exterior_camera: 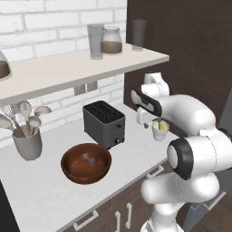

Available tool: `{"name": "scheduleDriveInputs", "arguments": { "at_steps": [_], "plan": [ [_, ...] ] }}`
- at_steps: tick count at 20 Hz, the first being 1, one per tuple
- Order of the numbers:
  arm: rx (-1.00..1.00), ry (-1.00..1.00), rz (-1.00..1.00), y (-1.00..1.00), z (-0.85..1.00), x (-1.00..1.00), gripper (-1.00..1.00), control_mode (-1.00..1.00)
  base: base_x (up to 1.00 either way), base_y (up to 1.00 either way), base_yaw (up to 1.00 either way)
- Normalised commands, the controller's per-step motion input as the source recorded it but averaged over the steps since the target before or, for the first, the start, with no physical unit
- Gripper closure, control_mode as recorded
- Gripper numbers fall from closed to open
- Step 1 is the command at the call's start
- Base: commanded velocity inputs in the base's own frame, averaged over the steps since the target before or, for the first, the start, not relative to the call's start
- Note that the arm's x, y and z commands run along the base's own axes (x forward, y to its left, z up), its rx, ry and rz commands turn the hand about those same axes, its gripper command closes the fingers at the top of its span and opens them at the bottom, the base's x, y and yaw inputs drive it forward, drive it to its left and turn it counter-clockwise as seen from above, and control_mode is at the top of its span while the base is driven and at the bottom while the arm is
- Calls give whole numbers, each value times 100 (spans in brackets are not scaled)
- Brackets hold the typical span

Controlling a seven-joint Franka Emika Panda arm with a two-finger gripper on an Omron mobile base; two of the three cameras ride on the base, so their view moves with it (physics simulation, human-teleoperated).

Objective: Grab a lemon wedge from the fridge and one ice cube from the ice bowl, and put them in the glass of lemonade.

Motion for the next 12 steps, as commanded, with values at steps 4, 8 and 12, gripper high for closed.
{"name": "scheduleDriveInputs", "arguments": {
  "at_steps": [4,8,12],
  "plan": [
    [-10,29,47,100,0,-49,-100,-100,0,0,0],
    [-14,28,45,100,-2,-46,-100,-100,0,0,0],
    [-5,1,39,100,-23,-60,-100,-100,0,0,0]
  ]
}}
